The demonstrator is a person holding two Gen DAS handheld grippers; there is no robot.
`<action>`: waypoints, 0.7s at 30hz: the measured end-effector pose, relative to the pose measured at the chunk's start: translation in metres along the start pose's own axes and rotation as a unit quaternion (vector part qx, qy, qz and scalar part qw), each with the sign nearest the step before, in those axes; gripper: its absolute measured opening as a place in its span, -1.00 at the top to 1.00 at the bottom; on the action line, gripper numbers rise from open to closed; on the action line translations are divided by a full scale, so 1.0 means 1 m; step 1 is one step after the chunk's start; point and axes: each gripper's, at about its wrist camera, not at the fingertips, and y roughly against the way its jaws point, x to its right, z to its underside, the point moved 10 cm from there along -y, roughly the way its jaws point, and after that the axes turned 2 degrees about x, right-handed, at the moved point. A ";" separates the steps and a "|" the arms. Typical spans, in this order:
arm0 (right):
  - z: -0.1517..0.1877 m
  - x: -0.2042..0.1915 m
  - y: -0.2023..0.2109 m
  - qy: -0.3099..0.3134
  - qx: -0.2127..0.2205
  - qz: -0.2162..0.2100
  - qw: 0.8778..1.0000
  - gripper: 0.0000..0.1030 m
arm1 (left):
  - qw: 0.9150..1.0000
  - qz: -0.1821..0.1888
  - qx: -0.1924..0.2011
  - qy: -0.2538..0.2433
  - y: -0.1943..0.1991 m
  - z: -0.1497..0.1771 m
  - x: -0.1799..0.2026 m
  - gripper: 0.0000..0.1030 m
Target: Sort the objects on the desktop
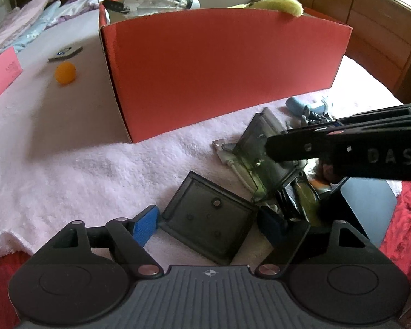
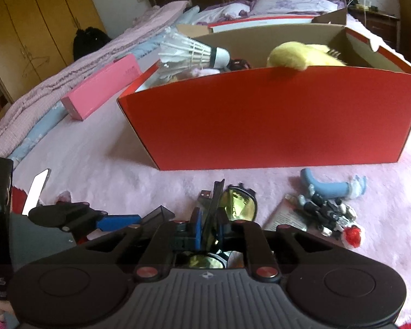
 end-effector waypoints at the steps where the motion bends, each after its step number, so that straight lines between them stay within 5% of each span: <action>1: 0.000 -0.001 -0.002 0.001 -0.002 0.001 1.000 0.70 | 1.000 0.000 0.001 -0.001 0.000 0.000 0.000 -0.52; 21: -0.011 0.005 0.032 -0.040 0.039 -0.018 0.998 0.89 | 0.999 0.006 0.045 0.018 0.042 -0.018 -0.004 -0.49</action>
